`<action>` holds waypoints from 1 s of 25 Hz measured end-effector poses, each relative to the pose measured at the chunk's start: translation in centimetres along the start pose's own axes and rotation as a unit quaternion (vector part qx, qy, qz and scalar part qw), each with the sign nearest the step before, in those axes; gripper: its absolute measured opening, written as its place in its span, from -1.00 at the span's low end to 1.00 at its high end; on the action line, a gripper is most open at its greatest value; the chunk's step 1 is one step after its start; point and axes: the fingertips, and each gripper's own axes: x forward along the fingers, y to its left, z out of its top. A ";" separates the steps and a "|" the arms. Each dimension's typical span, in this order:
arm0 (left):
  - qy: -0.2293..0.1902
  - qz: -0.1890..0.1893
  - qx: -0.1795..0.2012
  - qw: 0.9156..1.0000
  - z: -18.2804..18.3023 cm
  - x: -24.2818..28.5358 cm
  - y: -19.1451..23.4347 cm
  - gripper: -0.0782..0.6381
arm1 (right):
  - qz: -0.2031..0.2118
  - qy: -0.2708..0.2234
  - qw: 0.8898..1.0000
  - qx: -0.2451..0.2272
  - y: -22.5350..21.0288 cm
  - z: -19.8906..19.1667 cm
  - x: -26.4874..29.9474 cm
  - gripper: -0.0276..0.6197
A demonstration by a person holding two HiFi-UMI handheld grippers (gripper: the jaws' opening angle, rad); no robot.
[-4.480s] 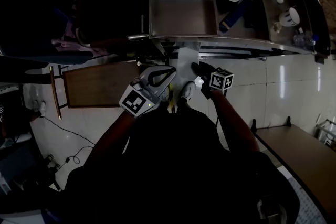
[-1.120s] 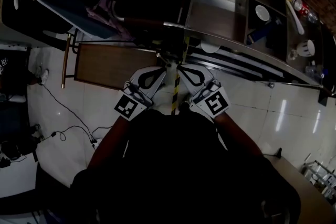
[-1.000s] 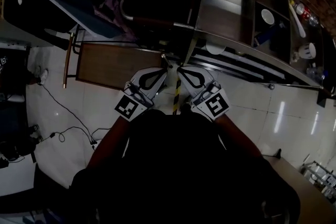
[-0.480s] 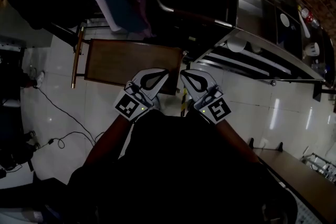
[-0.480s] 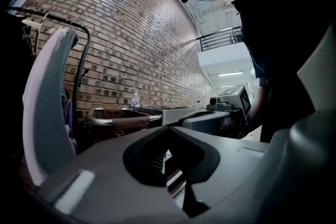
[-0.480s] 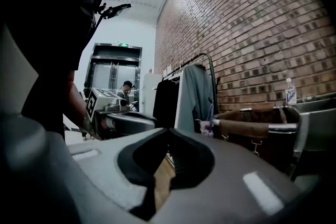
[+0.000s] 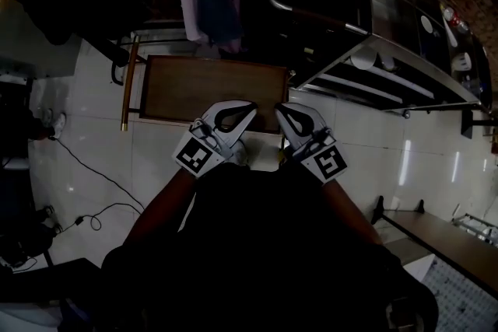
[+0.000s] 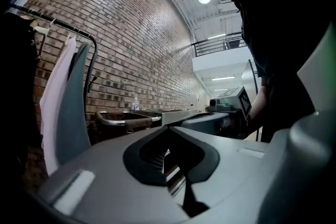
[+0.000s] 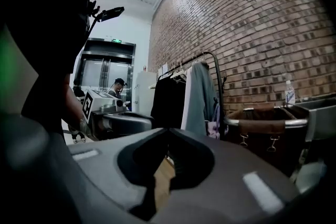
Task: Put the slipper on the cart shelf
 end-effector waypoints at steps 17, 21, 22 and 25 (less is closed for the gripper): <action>-0.004 0.008 0.003 1.000 2.0 0.2 -2.9 -0.78 | 0.019 -0.013 1.000 -0.008 0.7 2.5 -2.5 -0.91; 0.002 0.017 0.003 1.000 1.9 0.7 -3.2 -0.78 | 0.028 -0.023 0.999 -0.008 0.5 2.8 -2.8 -0.91; 0.002 0.018 0.001 1.000 1.9 0.8 -3.2 -0.78 | 0.029 -0.024 0.999 -0.009 0.5 2.8 -2.9 -0.91; 0.002 0.023 0.000 1.000 1.9 1.0 -3.1 -0.78 | 0.036 -0.025 0.999 -0.008 0.5 2.9 -2.8 -0.91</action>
